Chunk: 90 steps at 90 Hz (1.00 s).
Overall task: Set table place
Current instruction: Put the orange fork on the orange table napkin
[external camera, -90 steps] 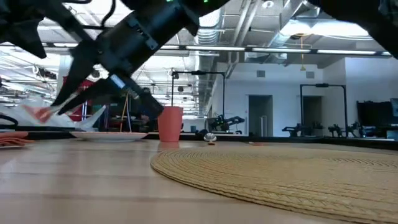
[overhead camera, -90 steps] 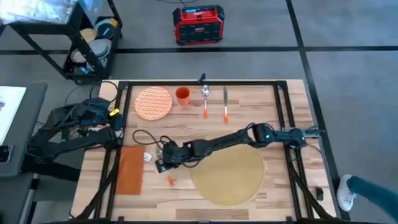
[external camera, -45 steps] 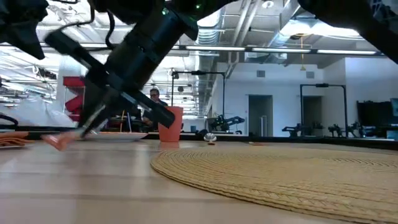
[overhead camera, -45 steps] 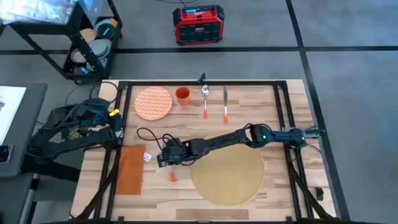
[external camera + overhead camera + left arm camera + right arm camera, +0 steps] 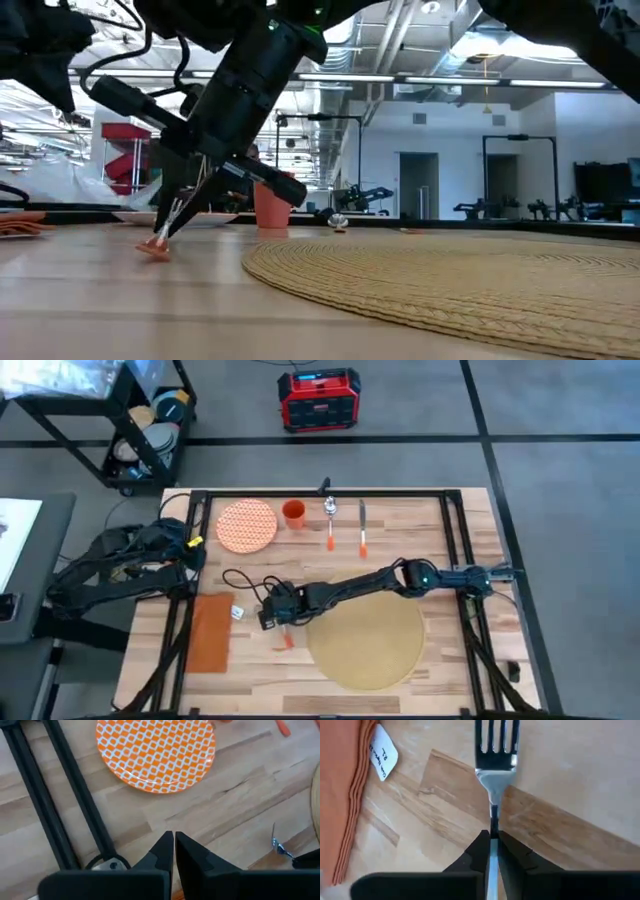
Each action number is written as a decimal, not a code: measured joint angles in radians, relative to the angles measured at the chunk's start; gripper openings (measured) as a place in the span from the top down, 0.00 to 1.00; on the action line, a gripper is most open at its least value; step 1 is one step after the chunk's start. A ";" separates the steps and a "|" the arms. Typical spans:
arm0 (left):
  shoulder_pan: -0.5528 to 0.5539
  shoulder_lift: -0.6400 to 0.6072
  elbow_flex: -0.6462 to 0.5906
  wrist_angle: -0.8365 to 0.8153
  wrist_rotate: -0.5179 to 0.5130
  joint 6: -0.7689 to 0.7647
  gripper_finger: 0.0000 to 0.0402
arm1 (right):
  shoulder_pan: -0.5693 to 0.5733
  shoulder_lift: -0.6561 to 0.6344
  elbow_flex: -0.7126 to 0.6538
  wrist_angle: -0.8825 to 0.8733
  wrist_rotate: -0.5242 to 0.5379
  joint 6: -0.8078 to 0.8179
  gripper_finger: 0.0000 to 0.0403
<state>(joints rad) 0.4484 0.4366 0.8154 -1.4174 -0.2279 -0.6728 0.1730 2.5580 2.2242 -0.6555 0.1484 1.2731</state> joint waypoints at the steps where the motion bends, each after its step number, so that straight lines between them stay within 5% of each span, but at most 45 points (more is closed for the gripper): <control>1: 0.000 0.002 0.000 0.001 0.000 -0.002 1.00 | 0.000 0.000 0.000 0.004 0.002 -0.002 0.88; 18: 0.000 0.006 0.000 0.036 0.034 -0.016 1.00 | 0.000 -0.003 0.000 0.049 0.011 -0.029 0.74; 38: -0.014 0.051 0.000 0.118 0.314 0.244 1.00 | 0.002 -0.148 -0.002 -0.096 0.055 -0.206 0.65; 58: -0.088 0.155 0.000 0.309 0.442 0.439 1.00 | 0.069 -0.450 -0.001 -0.527 0.364 -0.310 0.64; 72: -0.197 0.287 0.000 0.396 0.457 0.652 1.00 | 0.141 -0.658 0.001 -0.921 0.562 -0.137 0.65; 90: -0.415 0.487 0.000 0.531 0.596 0.874 1.00 | 0.213 -0.884 -0.131 -0.914 0.649 -0.032 0.65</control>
<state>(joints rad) 0.0333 0.9235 0.8158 -0.8863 0.3685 0.2012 0.3860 1.6745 2.0931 -1.5692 0.7970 1.2414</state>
